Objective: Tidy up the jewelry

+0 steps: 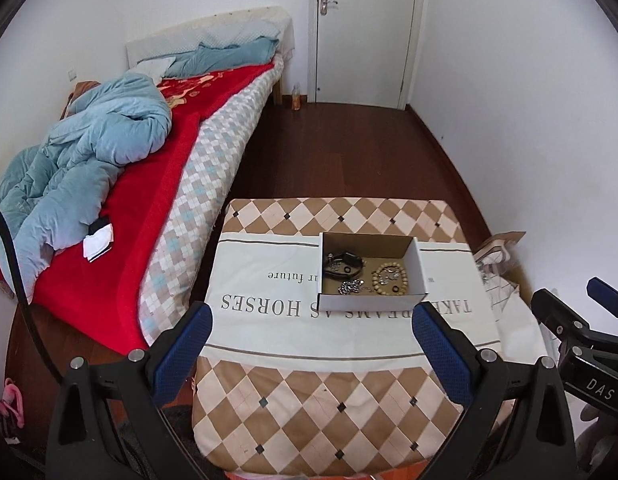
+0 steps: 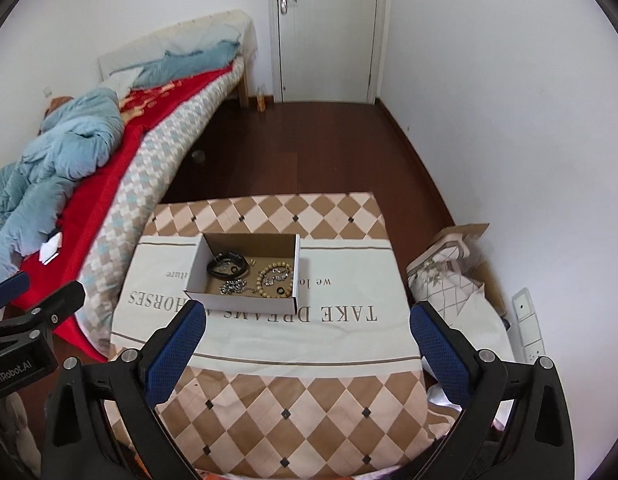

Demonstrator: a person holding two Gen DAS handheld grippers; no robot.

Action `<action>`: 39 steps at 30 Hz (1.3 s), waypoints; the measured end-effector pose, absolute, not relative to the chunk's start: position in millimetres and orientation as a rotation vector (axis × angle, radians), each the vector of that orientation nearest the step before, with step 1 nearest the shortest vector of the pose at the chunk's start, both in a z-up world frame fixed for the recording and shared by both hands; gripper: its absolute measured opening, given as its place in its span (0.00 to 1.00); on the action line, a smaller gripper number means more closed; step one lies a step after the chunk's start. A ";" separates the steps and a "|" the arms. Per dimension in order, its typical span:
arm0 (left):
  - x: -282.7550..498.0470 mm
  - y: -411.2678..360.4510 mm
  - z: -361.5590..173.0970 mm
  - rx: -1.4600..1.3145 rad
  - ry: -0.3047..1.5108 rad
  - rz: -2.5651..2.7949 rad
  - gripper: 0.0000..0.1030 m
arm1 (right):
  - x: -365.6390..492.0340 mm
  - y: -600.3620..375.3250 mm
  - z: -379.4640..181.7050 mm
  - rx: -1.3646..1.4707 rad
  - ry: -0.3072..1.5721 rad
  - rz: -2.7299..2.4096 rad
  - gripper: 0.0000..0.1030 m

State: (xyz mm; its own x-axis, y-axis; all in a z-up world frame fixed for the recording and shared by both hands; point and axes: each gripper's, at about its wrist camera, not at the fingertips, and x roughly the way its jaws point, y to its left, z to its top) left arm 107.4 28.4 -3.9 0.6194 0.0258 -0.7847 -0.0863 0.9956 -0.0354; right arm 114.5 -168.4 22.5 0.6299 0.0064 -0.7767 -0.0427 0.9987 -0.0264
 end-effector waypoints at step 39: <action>128.7 13.5 15.7 -0.046 0.883 0.086 0.99 | 127.4 -179.1 44.3 -0.040 0.862 -0.007 1.00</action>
